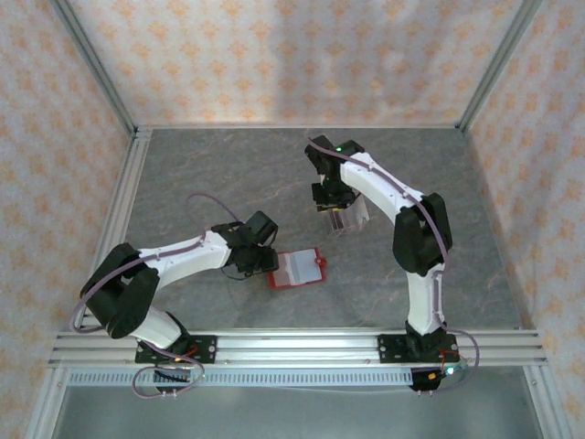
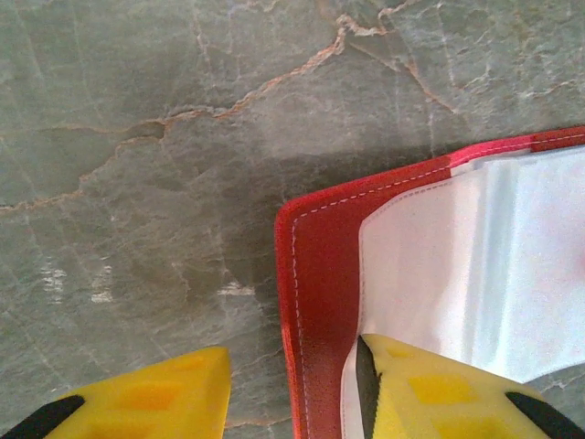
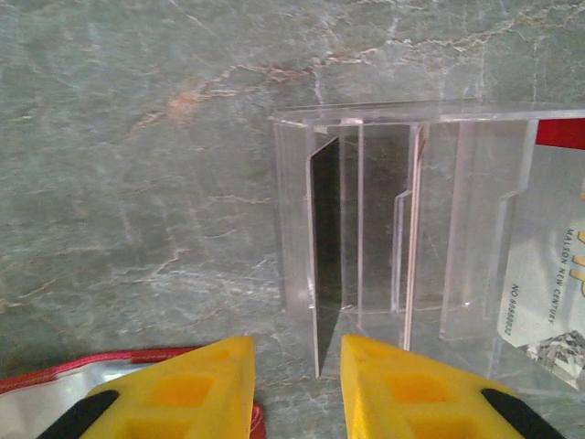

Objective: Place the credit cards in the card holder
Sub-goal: Pick up the credit card from the storage box.

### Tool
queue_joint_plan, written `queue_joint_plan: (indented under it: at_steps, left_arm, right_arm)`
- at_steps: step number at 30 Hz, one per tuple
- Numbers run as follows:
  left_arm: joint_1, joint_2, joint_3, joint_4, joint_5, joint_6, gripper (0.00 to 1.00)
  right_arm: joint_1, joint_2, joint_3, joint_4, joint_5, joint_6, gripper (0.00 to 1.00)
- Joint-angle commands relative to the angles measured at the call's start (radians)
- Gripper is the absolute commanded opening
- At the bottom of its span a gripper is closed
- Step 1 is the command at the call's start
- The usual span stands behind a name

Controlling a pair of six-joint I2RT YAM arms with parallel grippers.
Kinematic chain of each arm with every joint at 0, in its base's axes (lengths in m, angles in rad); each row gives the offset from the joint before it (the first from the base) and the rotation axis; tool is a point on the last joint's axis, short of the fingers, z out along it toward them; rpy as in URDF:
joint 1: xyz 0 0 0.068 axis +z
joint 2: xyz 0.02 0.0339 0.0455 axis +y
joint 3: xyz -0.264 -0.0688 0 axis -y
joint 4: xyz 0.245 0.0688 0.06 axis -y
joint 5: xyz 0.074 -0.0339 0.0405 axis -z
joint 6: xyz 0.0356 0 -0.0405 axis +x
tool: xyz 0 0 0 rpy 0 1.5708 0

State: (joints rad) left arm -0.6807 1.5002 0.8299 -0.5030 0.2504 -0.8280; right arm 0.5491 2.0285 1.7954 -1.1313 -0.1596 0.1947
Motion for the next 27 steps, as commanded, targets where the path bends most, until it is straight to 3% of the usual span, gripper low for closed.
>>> queue_joint_plan:
  at_steps: [1, 16, 27]
  left_arm:
    - [-0.012, 0.012, -0.018, 0.006, -0.034, 0.009, 0.4]
    - [-0.016, 0.017, -0.037, 0.026, -0.031, -0.003, 0.39]
    - [-0.017, 0.014, -0.04, 0.03, -0.03, -0.011, 0.39]
  right_arm:
    - [0.006, 0.023, 0.034, -0.048, 0.061, -0.02, 0.32]
    - [0.019, 0.086, 0.041, -0.039, 0.043, -0.028, 0.29]
    - [0.025, 0.103, 0.031, -0.039, 0.073, -0.034, 0.22]
